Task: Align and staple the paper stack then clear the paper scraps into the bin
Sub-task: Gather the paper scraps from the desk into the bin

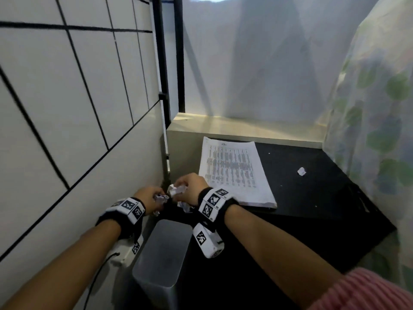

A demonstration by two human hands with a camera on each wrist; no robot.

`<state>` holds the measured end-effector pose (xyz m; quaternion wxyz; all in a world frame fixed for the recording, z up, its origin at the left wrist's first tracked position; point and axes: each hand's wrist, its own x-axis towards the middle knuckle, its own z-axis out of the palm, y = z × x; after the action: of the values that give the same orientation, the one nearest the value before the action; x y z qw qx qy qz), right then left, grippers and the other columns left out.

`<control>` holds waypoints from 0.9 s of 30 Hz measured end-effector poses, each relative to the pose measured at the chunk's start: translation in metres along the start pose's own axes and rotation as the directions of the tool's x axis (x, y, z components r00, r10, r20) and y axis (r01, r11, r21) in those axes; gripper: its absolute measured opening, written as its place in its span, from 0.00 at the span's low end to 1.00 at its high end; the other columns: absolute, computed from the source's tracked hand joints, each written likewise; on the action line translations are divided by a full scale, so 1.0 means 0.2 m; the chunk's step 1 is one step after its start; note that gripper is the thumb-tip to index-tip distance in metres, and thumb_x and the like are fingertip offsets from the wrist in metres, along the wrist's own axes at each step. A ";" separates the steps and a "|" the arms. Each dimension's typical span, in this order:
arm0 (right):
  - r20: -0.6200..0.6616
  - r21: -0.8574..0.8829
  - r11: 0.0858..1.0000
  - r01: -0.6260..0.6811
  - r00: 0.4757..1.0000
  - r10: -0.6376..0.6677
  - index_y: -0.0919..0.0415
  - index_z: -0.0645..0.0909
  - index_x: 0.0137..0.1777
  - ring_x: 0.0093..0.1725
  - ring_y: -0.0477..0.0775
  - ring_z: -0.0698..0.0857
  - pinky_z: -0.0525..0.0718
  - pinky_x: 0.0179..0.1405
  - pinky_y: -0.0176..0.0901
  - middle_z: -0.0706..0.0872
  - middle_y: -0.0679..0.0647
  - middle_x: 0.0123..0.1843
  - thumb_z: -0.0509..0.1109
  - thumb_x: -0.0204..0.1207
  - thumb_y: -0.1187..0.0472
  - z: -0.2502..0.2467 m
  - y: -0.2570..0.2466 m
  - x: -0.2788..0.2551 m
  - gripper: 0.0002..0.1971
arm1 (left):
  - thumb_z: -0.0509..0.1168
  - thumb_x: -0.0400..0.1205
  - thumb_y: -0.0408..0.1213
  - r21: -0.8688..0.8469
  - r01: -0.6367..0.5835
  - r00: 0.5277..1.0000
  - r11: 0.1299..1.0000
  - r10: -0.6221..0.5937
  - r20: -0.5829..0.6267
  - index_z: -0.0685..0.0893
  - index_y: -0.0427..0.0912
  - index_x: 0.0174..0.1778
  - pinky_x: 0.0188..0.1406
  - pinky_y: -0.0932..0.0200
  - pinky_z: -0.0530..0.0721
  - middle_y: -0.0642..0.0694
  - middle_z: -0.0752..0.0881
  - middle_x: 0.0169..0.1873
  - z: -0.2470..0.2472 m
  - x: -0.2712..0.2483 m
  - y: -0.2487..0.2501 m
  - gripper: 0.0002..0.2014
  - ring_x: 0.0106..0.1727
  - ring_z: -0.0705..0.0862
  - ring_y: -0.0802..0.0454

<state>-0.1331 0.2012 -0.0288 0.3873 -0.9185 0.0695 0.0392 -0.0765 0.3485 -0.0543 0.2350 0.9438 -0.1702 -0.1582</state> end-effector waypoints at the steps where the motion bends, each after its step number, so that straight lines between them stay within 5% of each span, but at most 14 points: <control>1: 0.025 -0.021 1.000 0.004 1.000 -0.003 0.61 0.85 0.61 0.61 0.59 0.85 0.78 0.55 0.38 0.88 0.61 0.60 0.76 0.70 0.60 0.05 -0.01 0.01 0.18 | 0.66 0.80 0.35 -0.019 0.017 1.000 1.000 -0.017 0.009 0.85 0.36 0.61 0.52 0.55 0.85 0.32 0.88 0.55 0.02 0.00 -0.05 0.15 0.54 0.88 0.37; 5: 0.120 -0.086 0.996 -0.024 0.992 0.034 0.61 0.86 0.58 0.50 0.59 0.87 0.83 0.43 0.42 0.89 0.64 0.57 0.71 0.74 0.60 0.23 -0.01 0.07 0.14 | 0.66 0.80 0.33 -0.079 0.073 0.995 0.994 -0.067 0.074 0.85 0.33 0.59 0.45 0.54 0.86 0.30 0.88 0.48 0.13 0.01 -0.19 0.13 0.47 0.89 0.37; 7: 0.147 -0.112 0.994 -0.016 0.989 0.033 0.62 0.86 0.57 0.47 0.62 0.88 0.84 0.39 0.43 0.89 0.66 0.55 0.69 0.75 0.65 0.31 0.00 0.10 0.12 | 0.67 0.79 0.32 -0.052 0.120 0.988 0.991 -0.113 0.109 0.84 0.32 0.59 0.49 0.53 0.87 0.32 0.88 0.51 0.19 0.03 -0.21 0.13 0.51 0.88 0.38; 12: 0.194 -0.177 0.979 -0.100 0.972 0.134 0.66 0.84 0.60 0.61 0.64 0.84 0.83 0.59 0.49 0.86 0.65 0.60 0.65 0.78 0.63 0.48 0.06 0.17 0.14 | 0.65 0.80 0.34 0.011 0.162 0.971 0.987 -0.161 0.178 0.82 0.32 0.62 0.58 0.52 0.83 0.33 0.86 0.61 0.31 0.09 -0.28 0.16 0.61 0.85 0.38; 16: 0.202 -0.135 0.975 -0.177 0.958 0.202 0.68 0.82 0.61 0.62 0.63 0.83 0.80 0.58 0.44 0.84 0.66 0.62 0.62 0.80 0.65 0.60 0.14 0.22 0.13 | 0.64 0.80 0.32 -0.058 0.183 0.971 0.981 -0.171 0.167 0.80 0.35 0.64 0.50 0.54 0.85 0.33 0.86 0.59 0.39 0.11 -0.37 0.16 0.56 0.87 0.36; 21: 0.260 -0.148 0.966 -0.211 0.934 0.244 0.62 0.77 0.71 0.70 0.61 0.79 0.75 0.68 0.44 0.80 0.61 0.70 0.64 0.80 0.64 0.65 0.22 0.26 0.19 | 0.60 0.83 0.31 -0.013 0.187 0.967 0.982 -0.181 0.180 0.77 0.35 0.68 0.55 0.55 0.82 0.33 0.82 0.65 0.45 0.14 -0.44 0.17 0.63 0.83 0.38; 27: 0.272 -0.060 0.975 -0.212 0.937 0.220 0.59 0.77 0.71 0.71 0.59 0.78 0.75 0.64 0.37 0.79 0.60 0.71 0.61 0.79 0.72 0.64 0.27 0.25 0.21 | 0.60 0.84 0.35 -0.011 0.171 0.970 0.985 -0.167 0.179 0.70 0.39 0.76 0.67 0.59 0.74 0.39 0.77 0.73 0.48 0.15 -0.48 0.23 0.72 0.77 0.43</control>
<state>-0.0950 0.2511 -0.1632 0.3730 -0.8964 0.1146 0.2103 -0.0614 0.3791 -0.1894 0.2169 0.9339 -0.1074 -0.2631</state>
